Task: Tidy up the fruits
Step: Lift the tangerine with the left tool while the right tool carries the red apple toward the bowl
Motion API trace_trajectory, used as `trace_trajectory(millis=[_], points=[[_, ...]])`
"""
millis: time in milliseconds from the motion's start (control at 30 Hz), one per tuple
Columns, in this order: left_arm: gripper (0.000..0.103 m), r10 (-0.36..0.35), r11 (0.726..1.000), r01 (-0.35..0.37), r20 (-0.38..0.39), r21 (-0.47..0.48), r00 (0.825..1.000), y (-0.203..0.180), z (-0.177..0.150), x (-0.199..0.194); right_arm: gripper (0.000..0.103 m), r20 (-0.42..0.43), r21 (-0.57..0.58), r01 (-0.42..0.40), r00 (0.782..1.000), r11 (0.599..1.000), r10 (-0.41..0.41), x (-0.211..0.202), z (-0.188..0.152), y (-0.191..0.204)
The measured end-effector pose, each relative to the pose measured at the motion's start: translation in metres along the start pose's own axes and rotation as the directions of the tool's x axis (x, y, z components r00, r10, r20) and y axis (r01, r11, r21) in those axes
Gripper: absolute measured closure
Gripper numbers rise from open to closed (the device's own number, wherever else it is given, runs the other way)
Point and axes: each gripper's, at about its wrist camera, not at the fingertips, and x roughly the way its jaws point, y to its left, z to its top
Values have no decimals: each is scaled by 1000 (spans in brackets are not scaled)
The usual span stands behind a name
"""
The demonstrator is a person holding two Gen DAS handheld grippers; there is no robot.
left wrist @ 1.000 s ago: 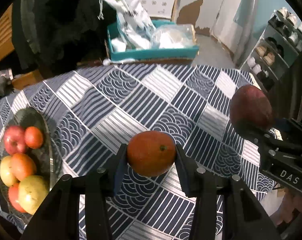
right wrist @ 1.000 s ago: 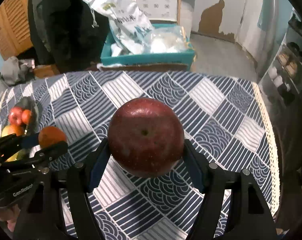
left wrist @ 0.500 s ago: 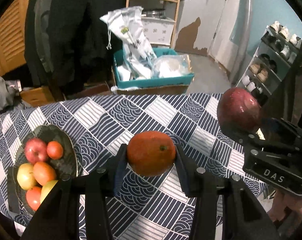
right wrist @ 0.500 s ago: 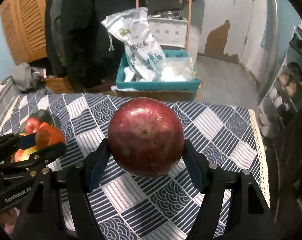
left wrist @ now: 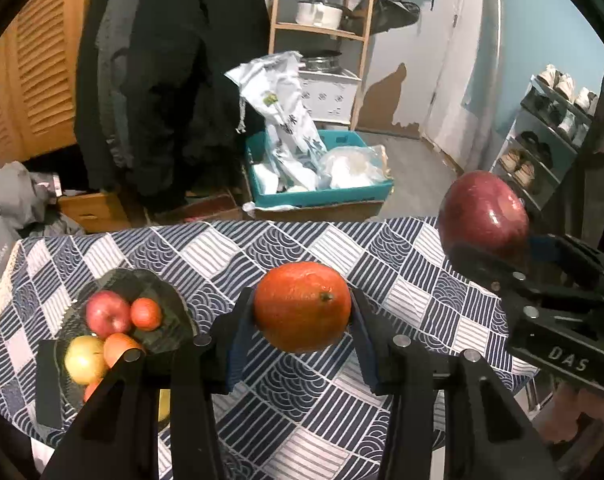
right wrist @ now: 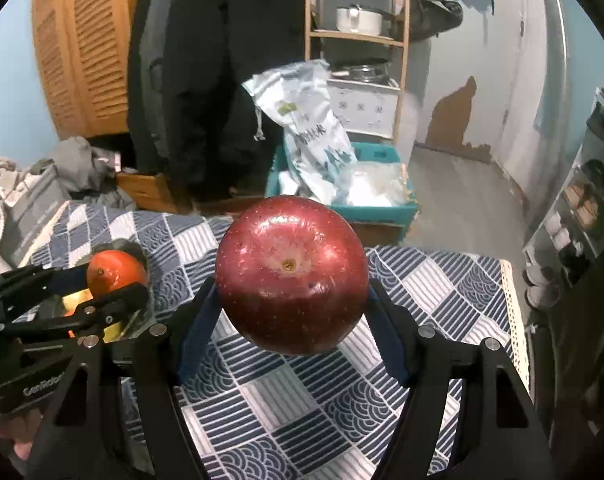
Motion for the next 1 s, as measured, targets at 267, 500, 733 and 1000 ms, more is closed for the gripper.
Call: trace_trajectory(millis=[267, 500, 733, 1000], points=[[56, 7, 999, -6, 30, -34, 1000, 19, 1, -20, 31, 32, -32, -36, 999, 999, 37, -16, 8, 20], [56, 19, 998, -15, 57, -67, 998, 39, 2, -36, 31, 50, -56, -69, 996, 996, 71, -22, 15, 36], [56, 39, 993, -32, 61, -112, 997, 62, -2, -43, 31, 49, -87, -100, 993, 991, 104, -19, 22, 57], [56, 81, 984, -72, 54, -162, 995, 93, -8, -45, 31, 18, -115, -145, 989, 983, 148, -2, 27, 85]])
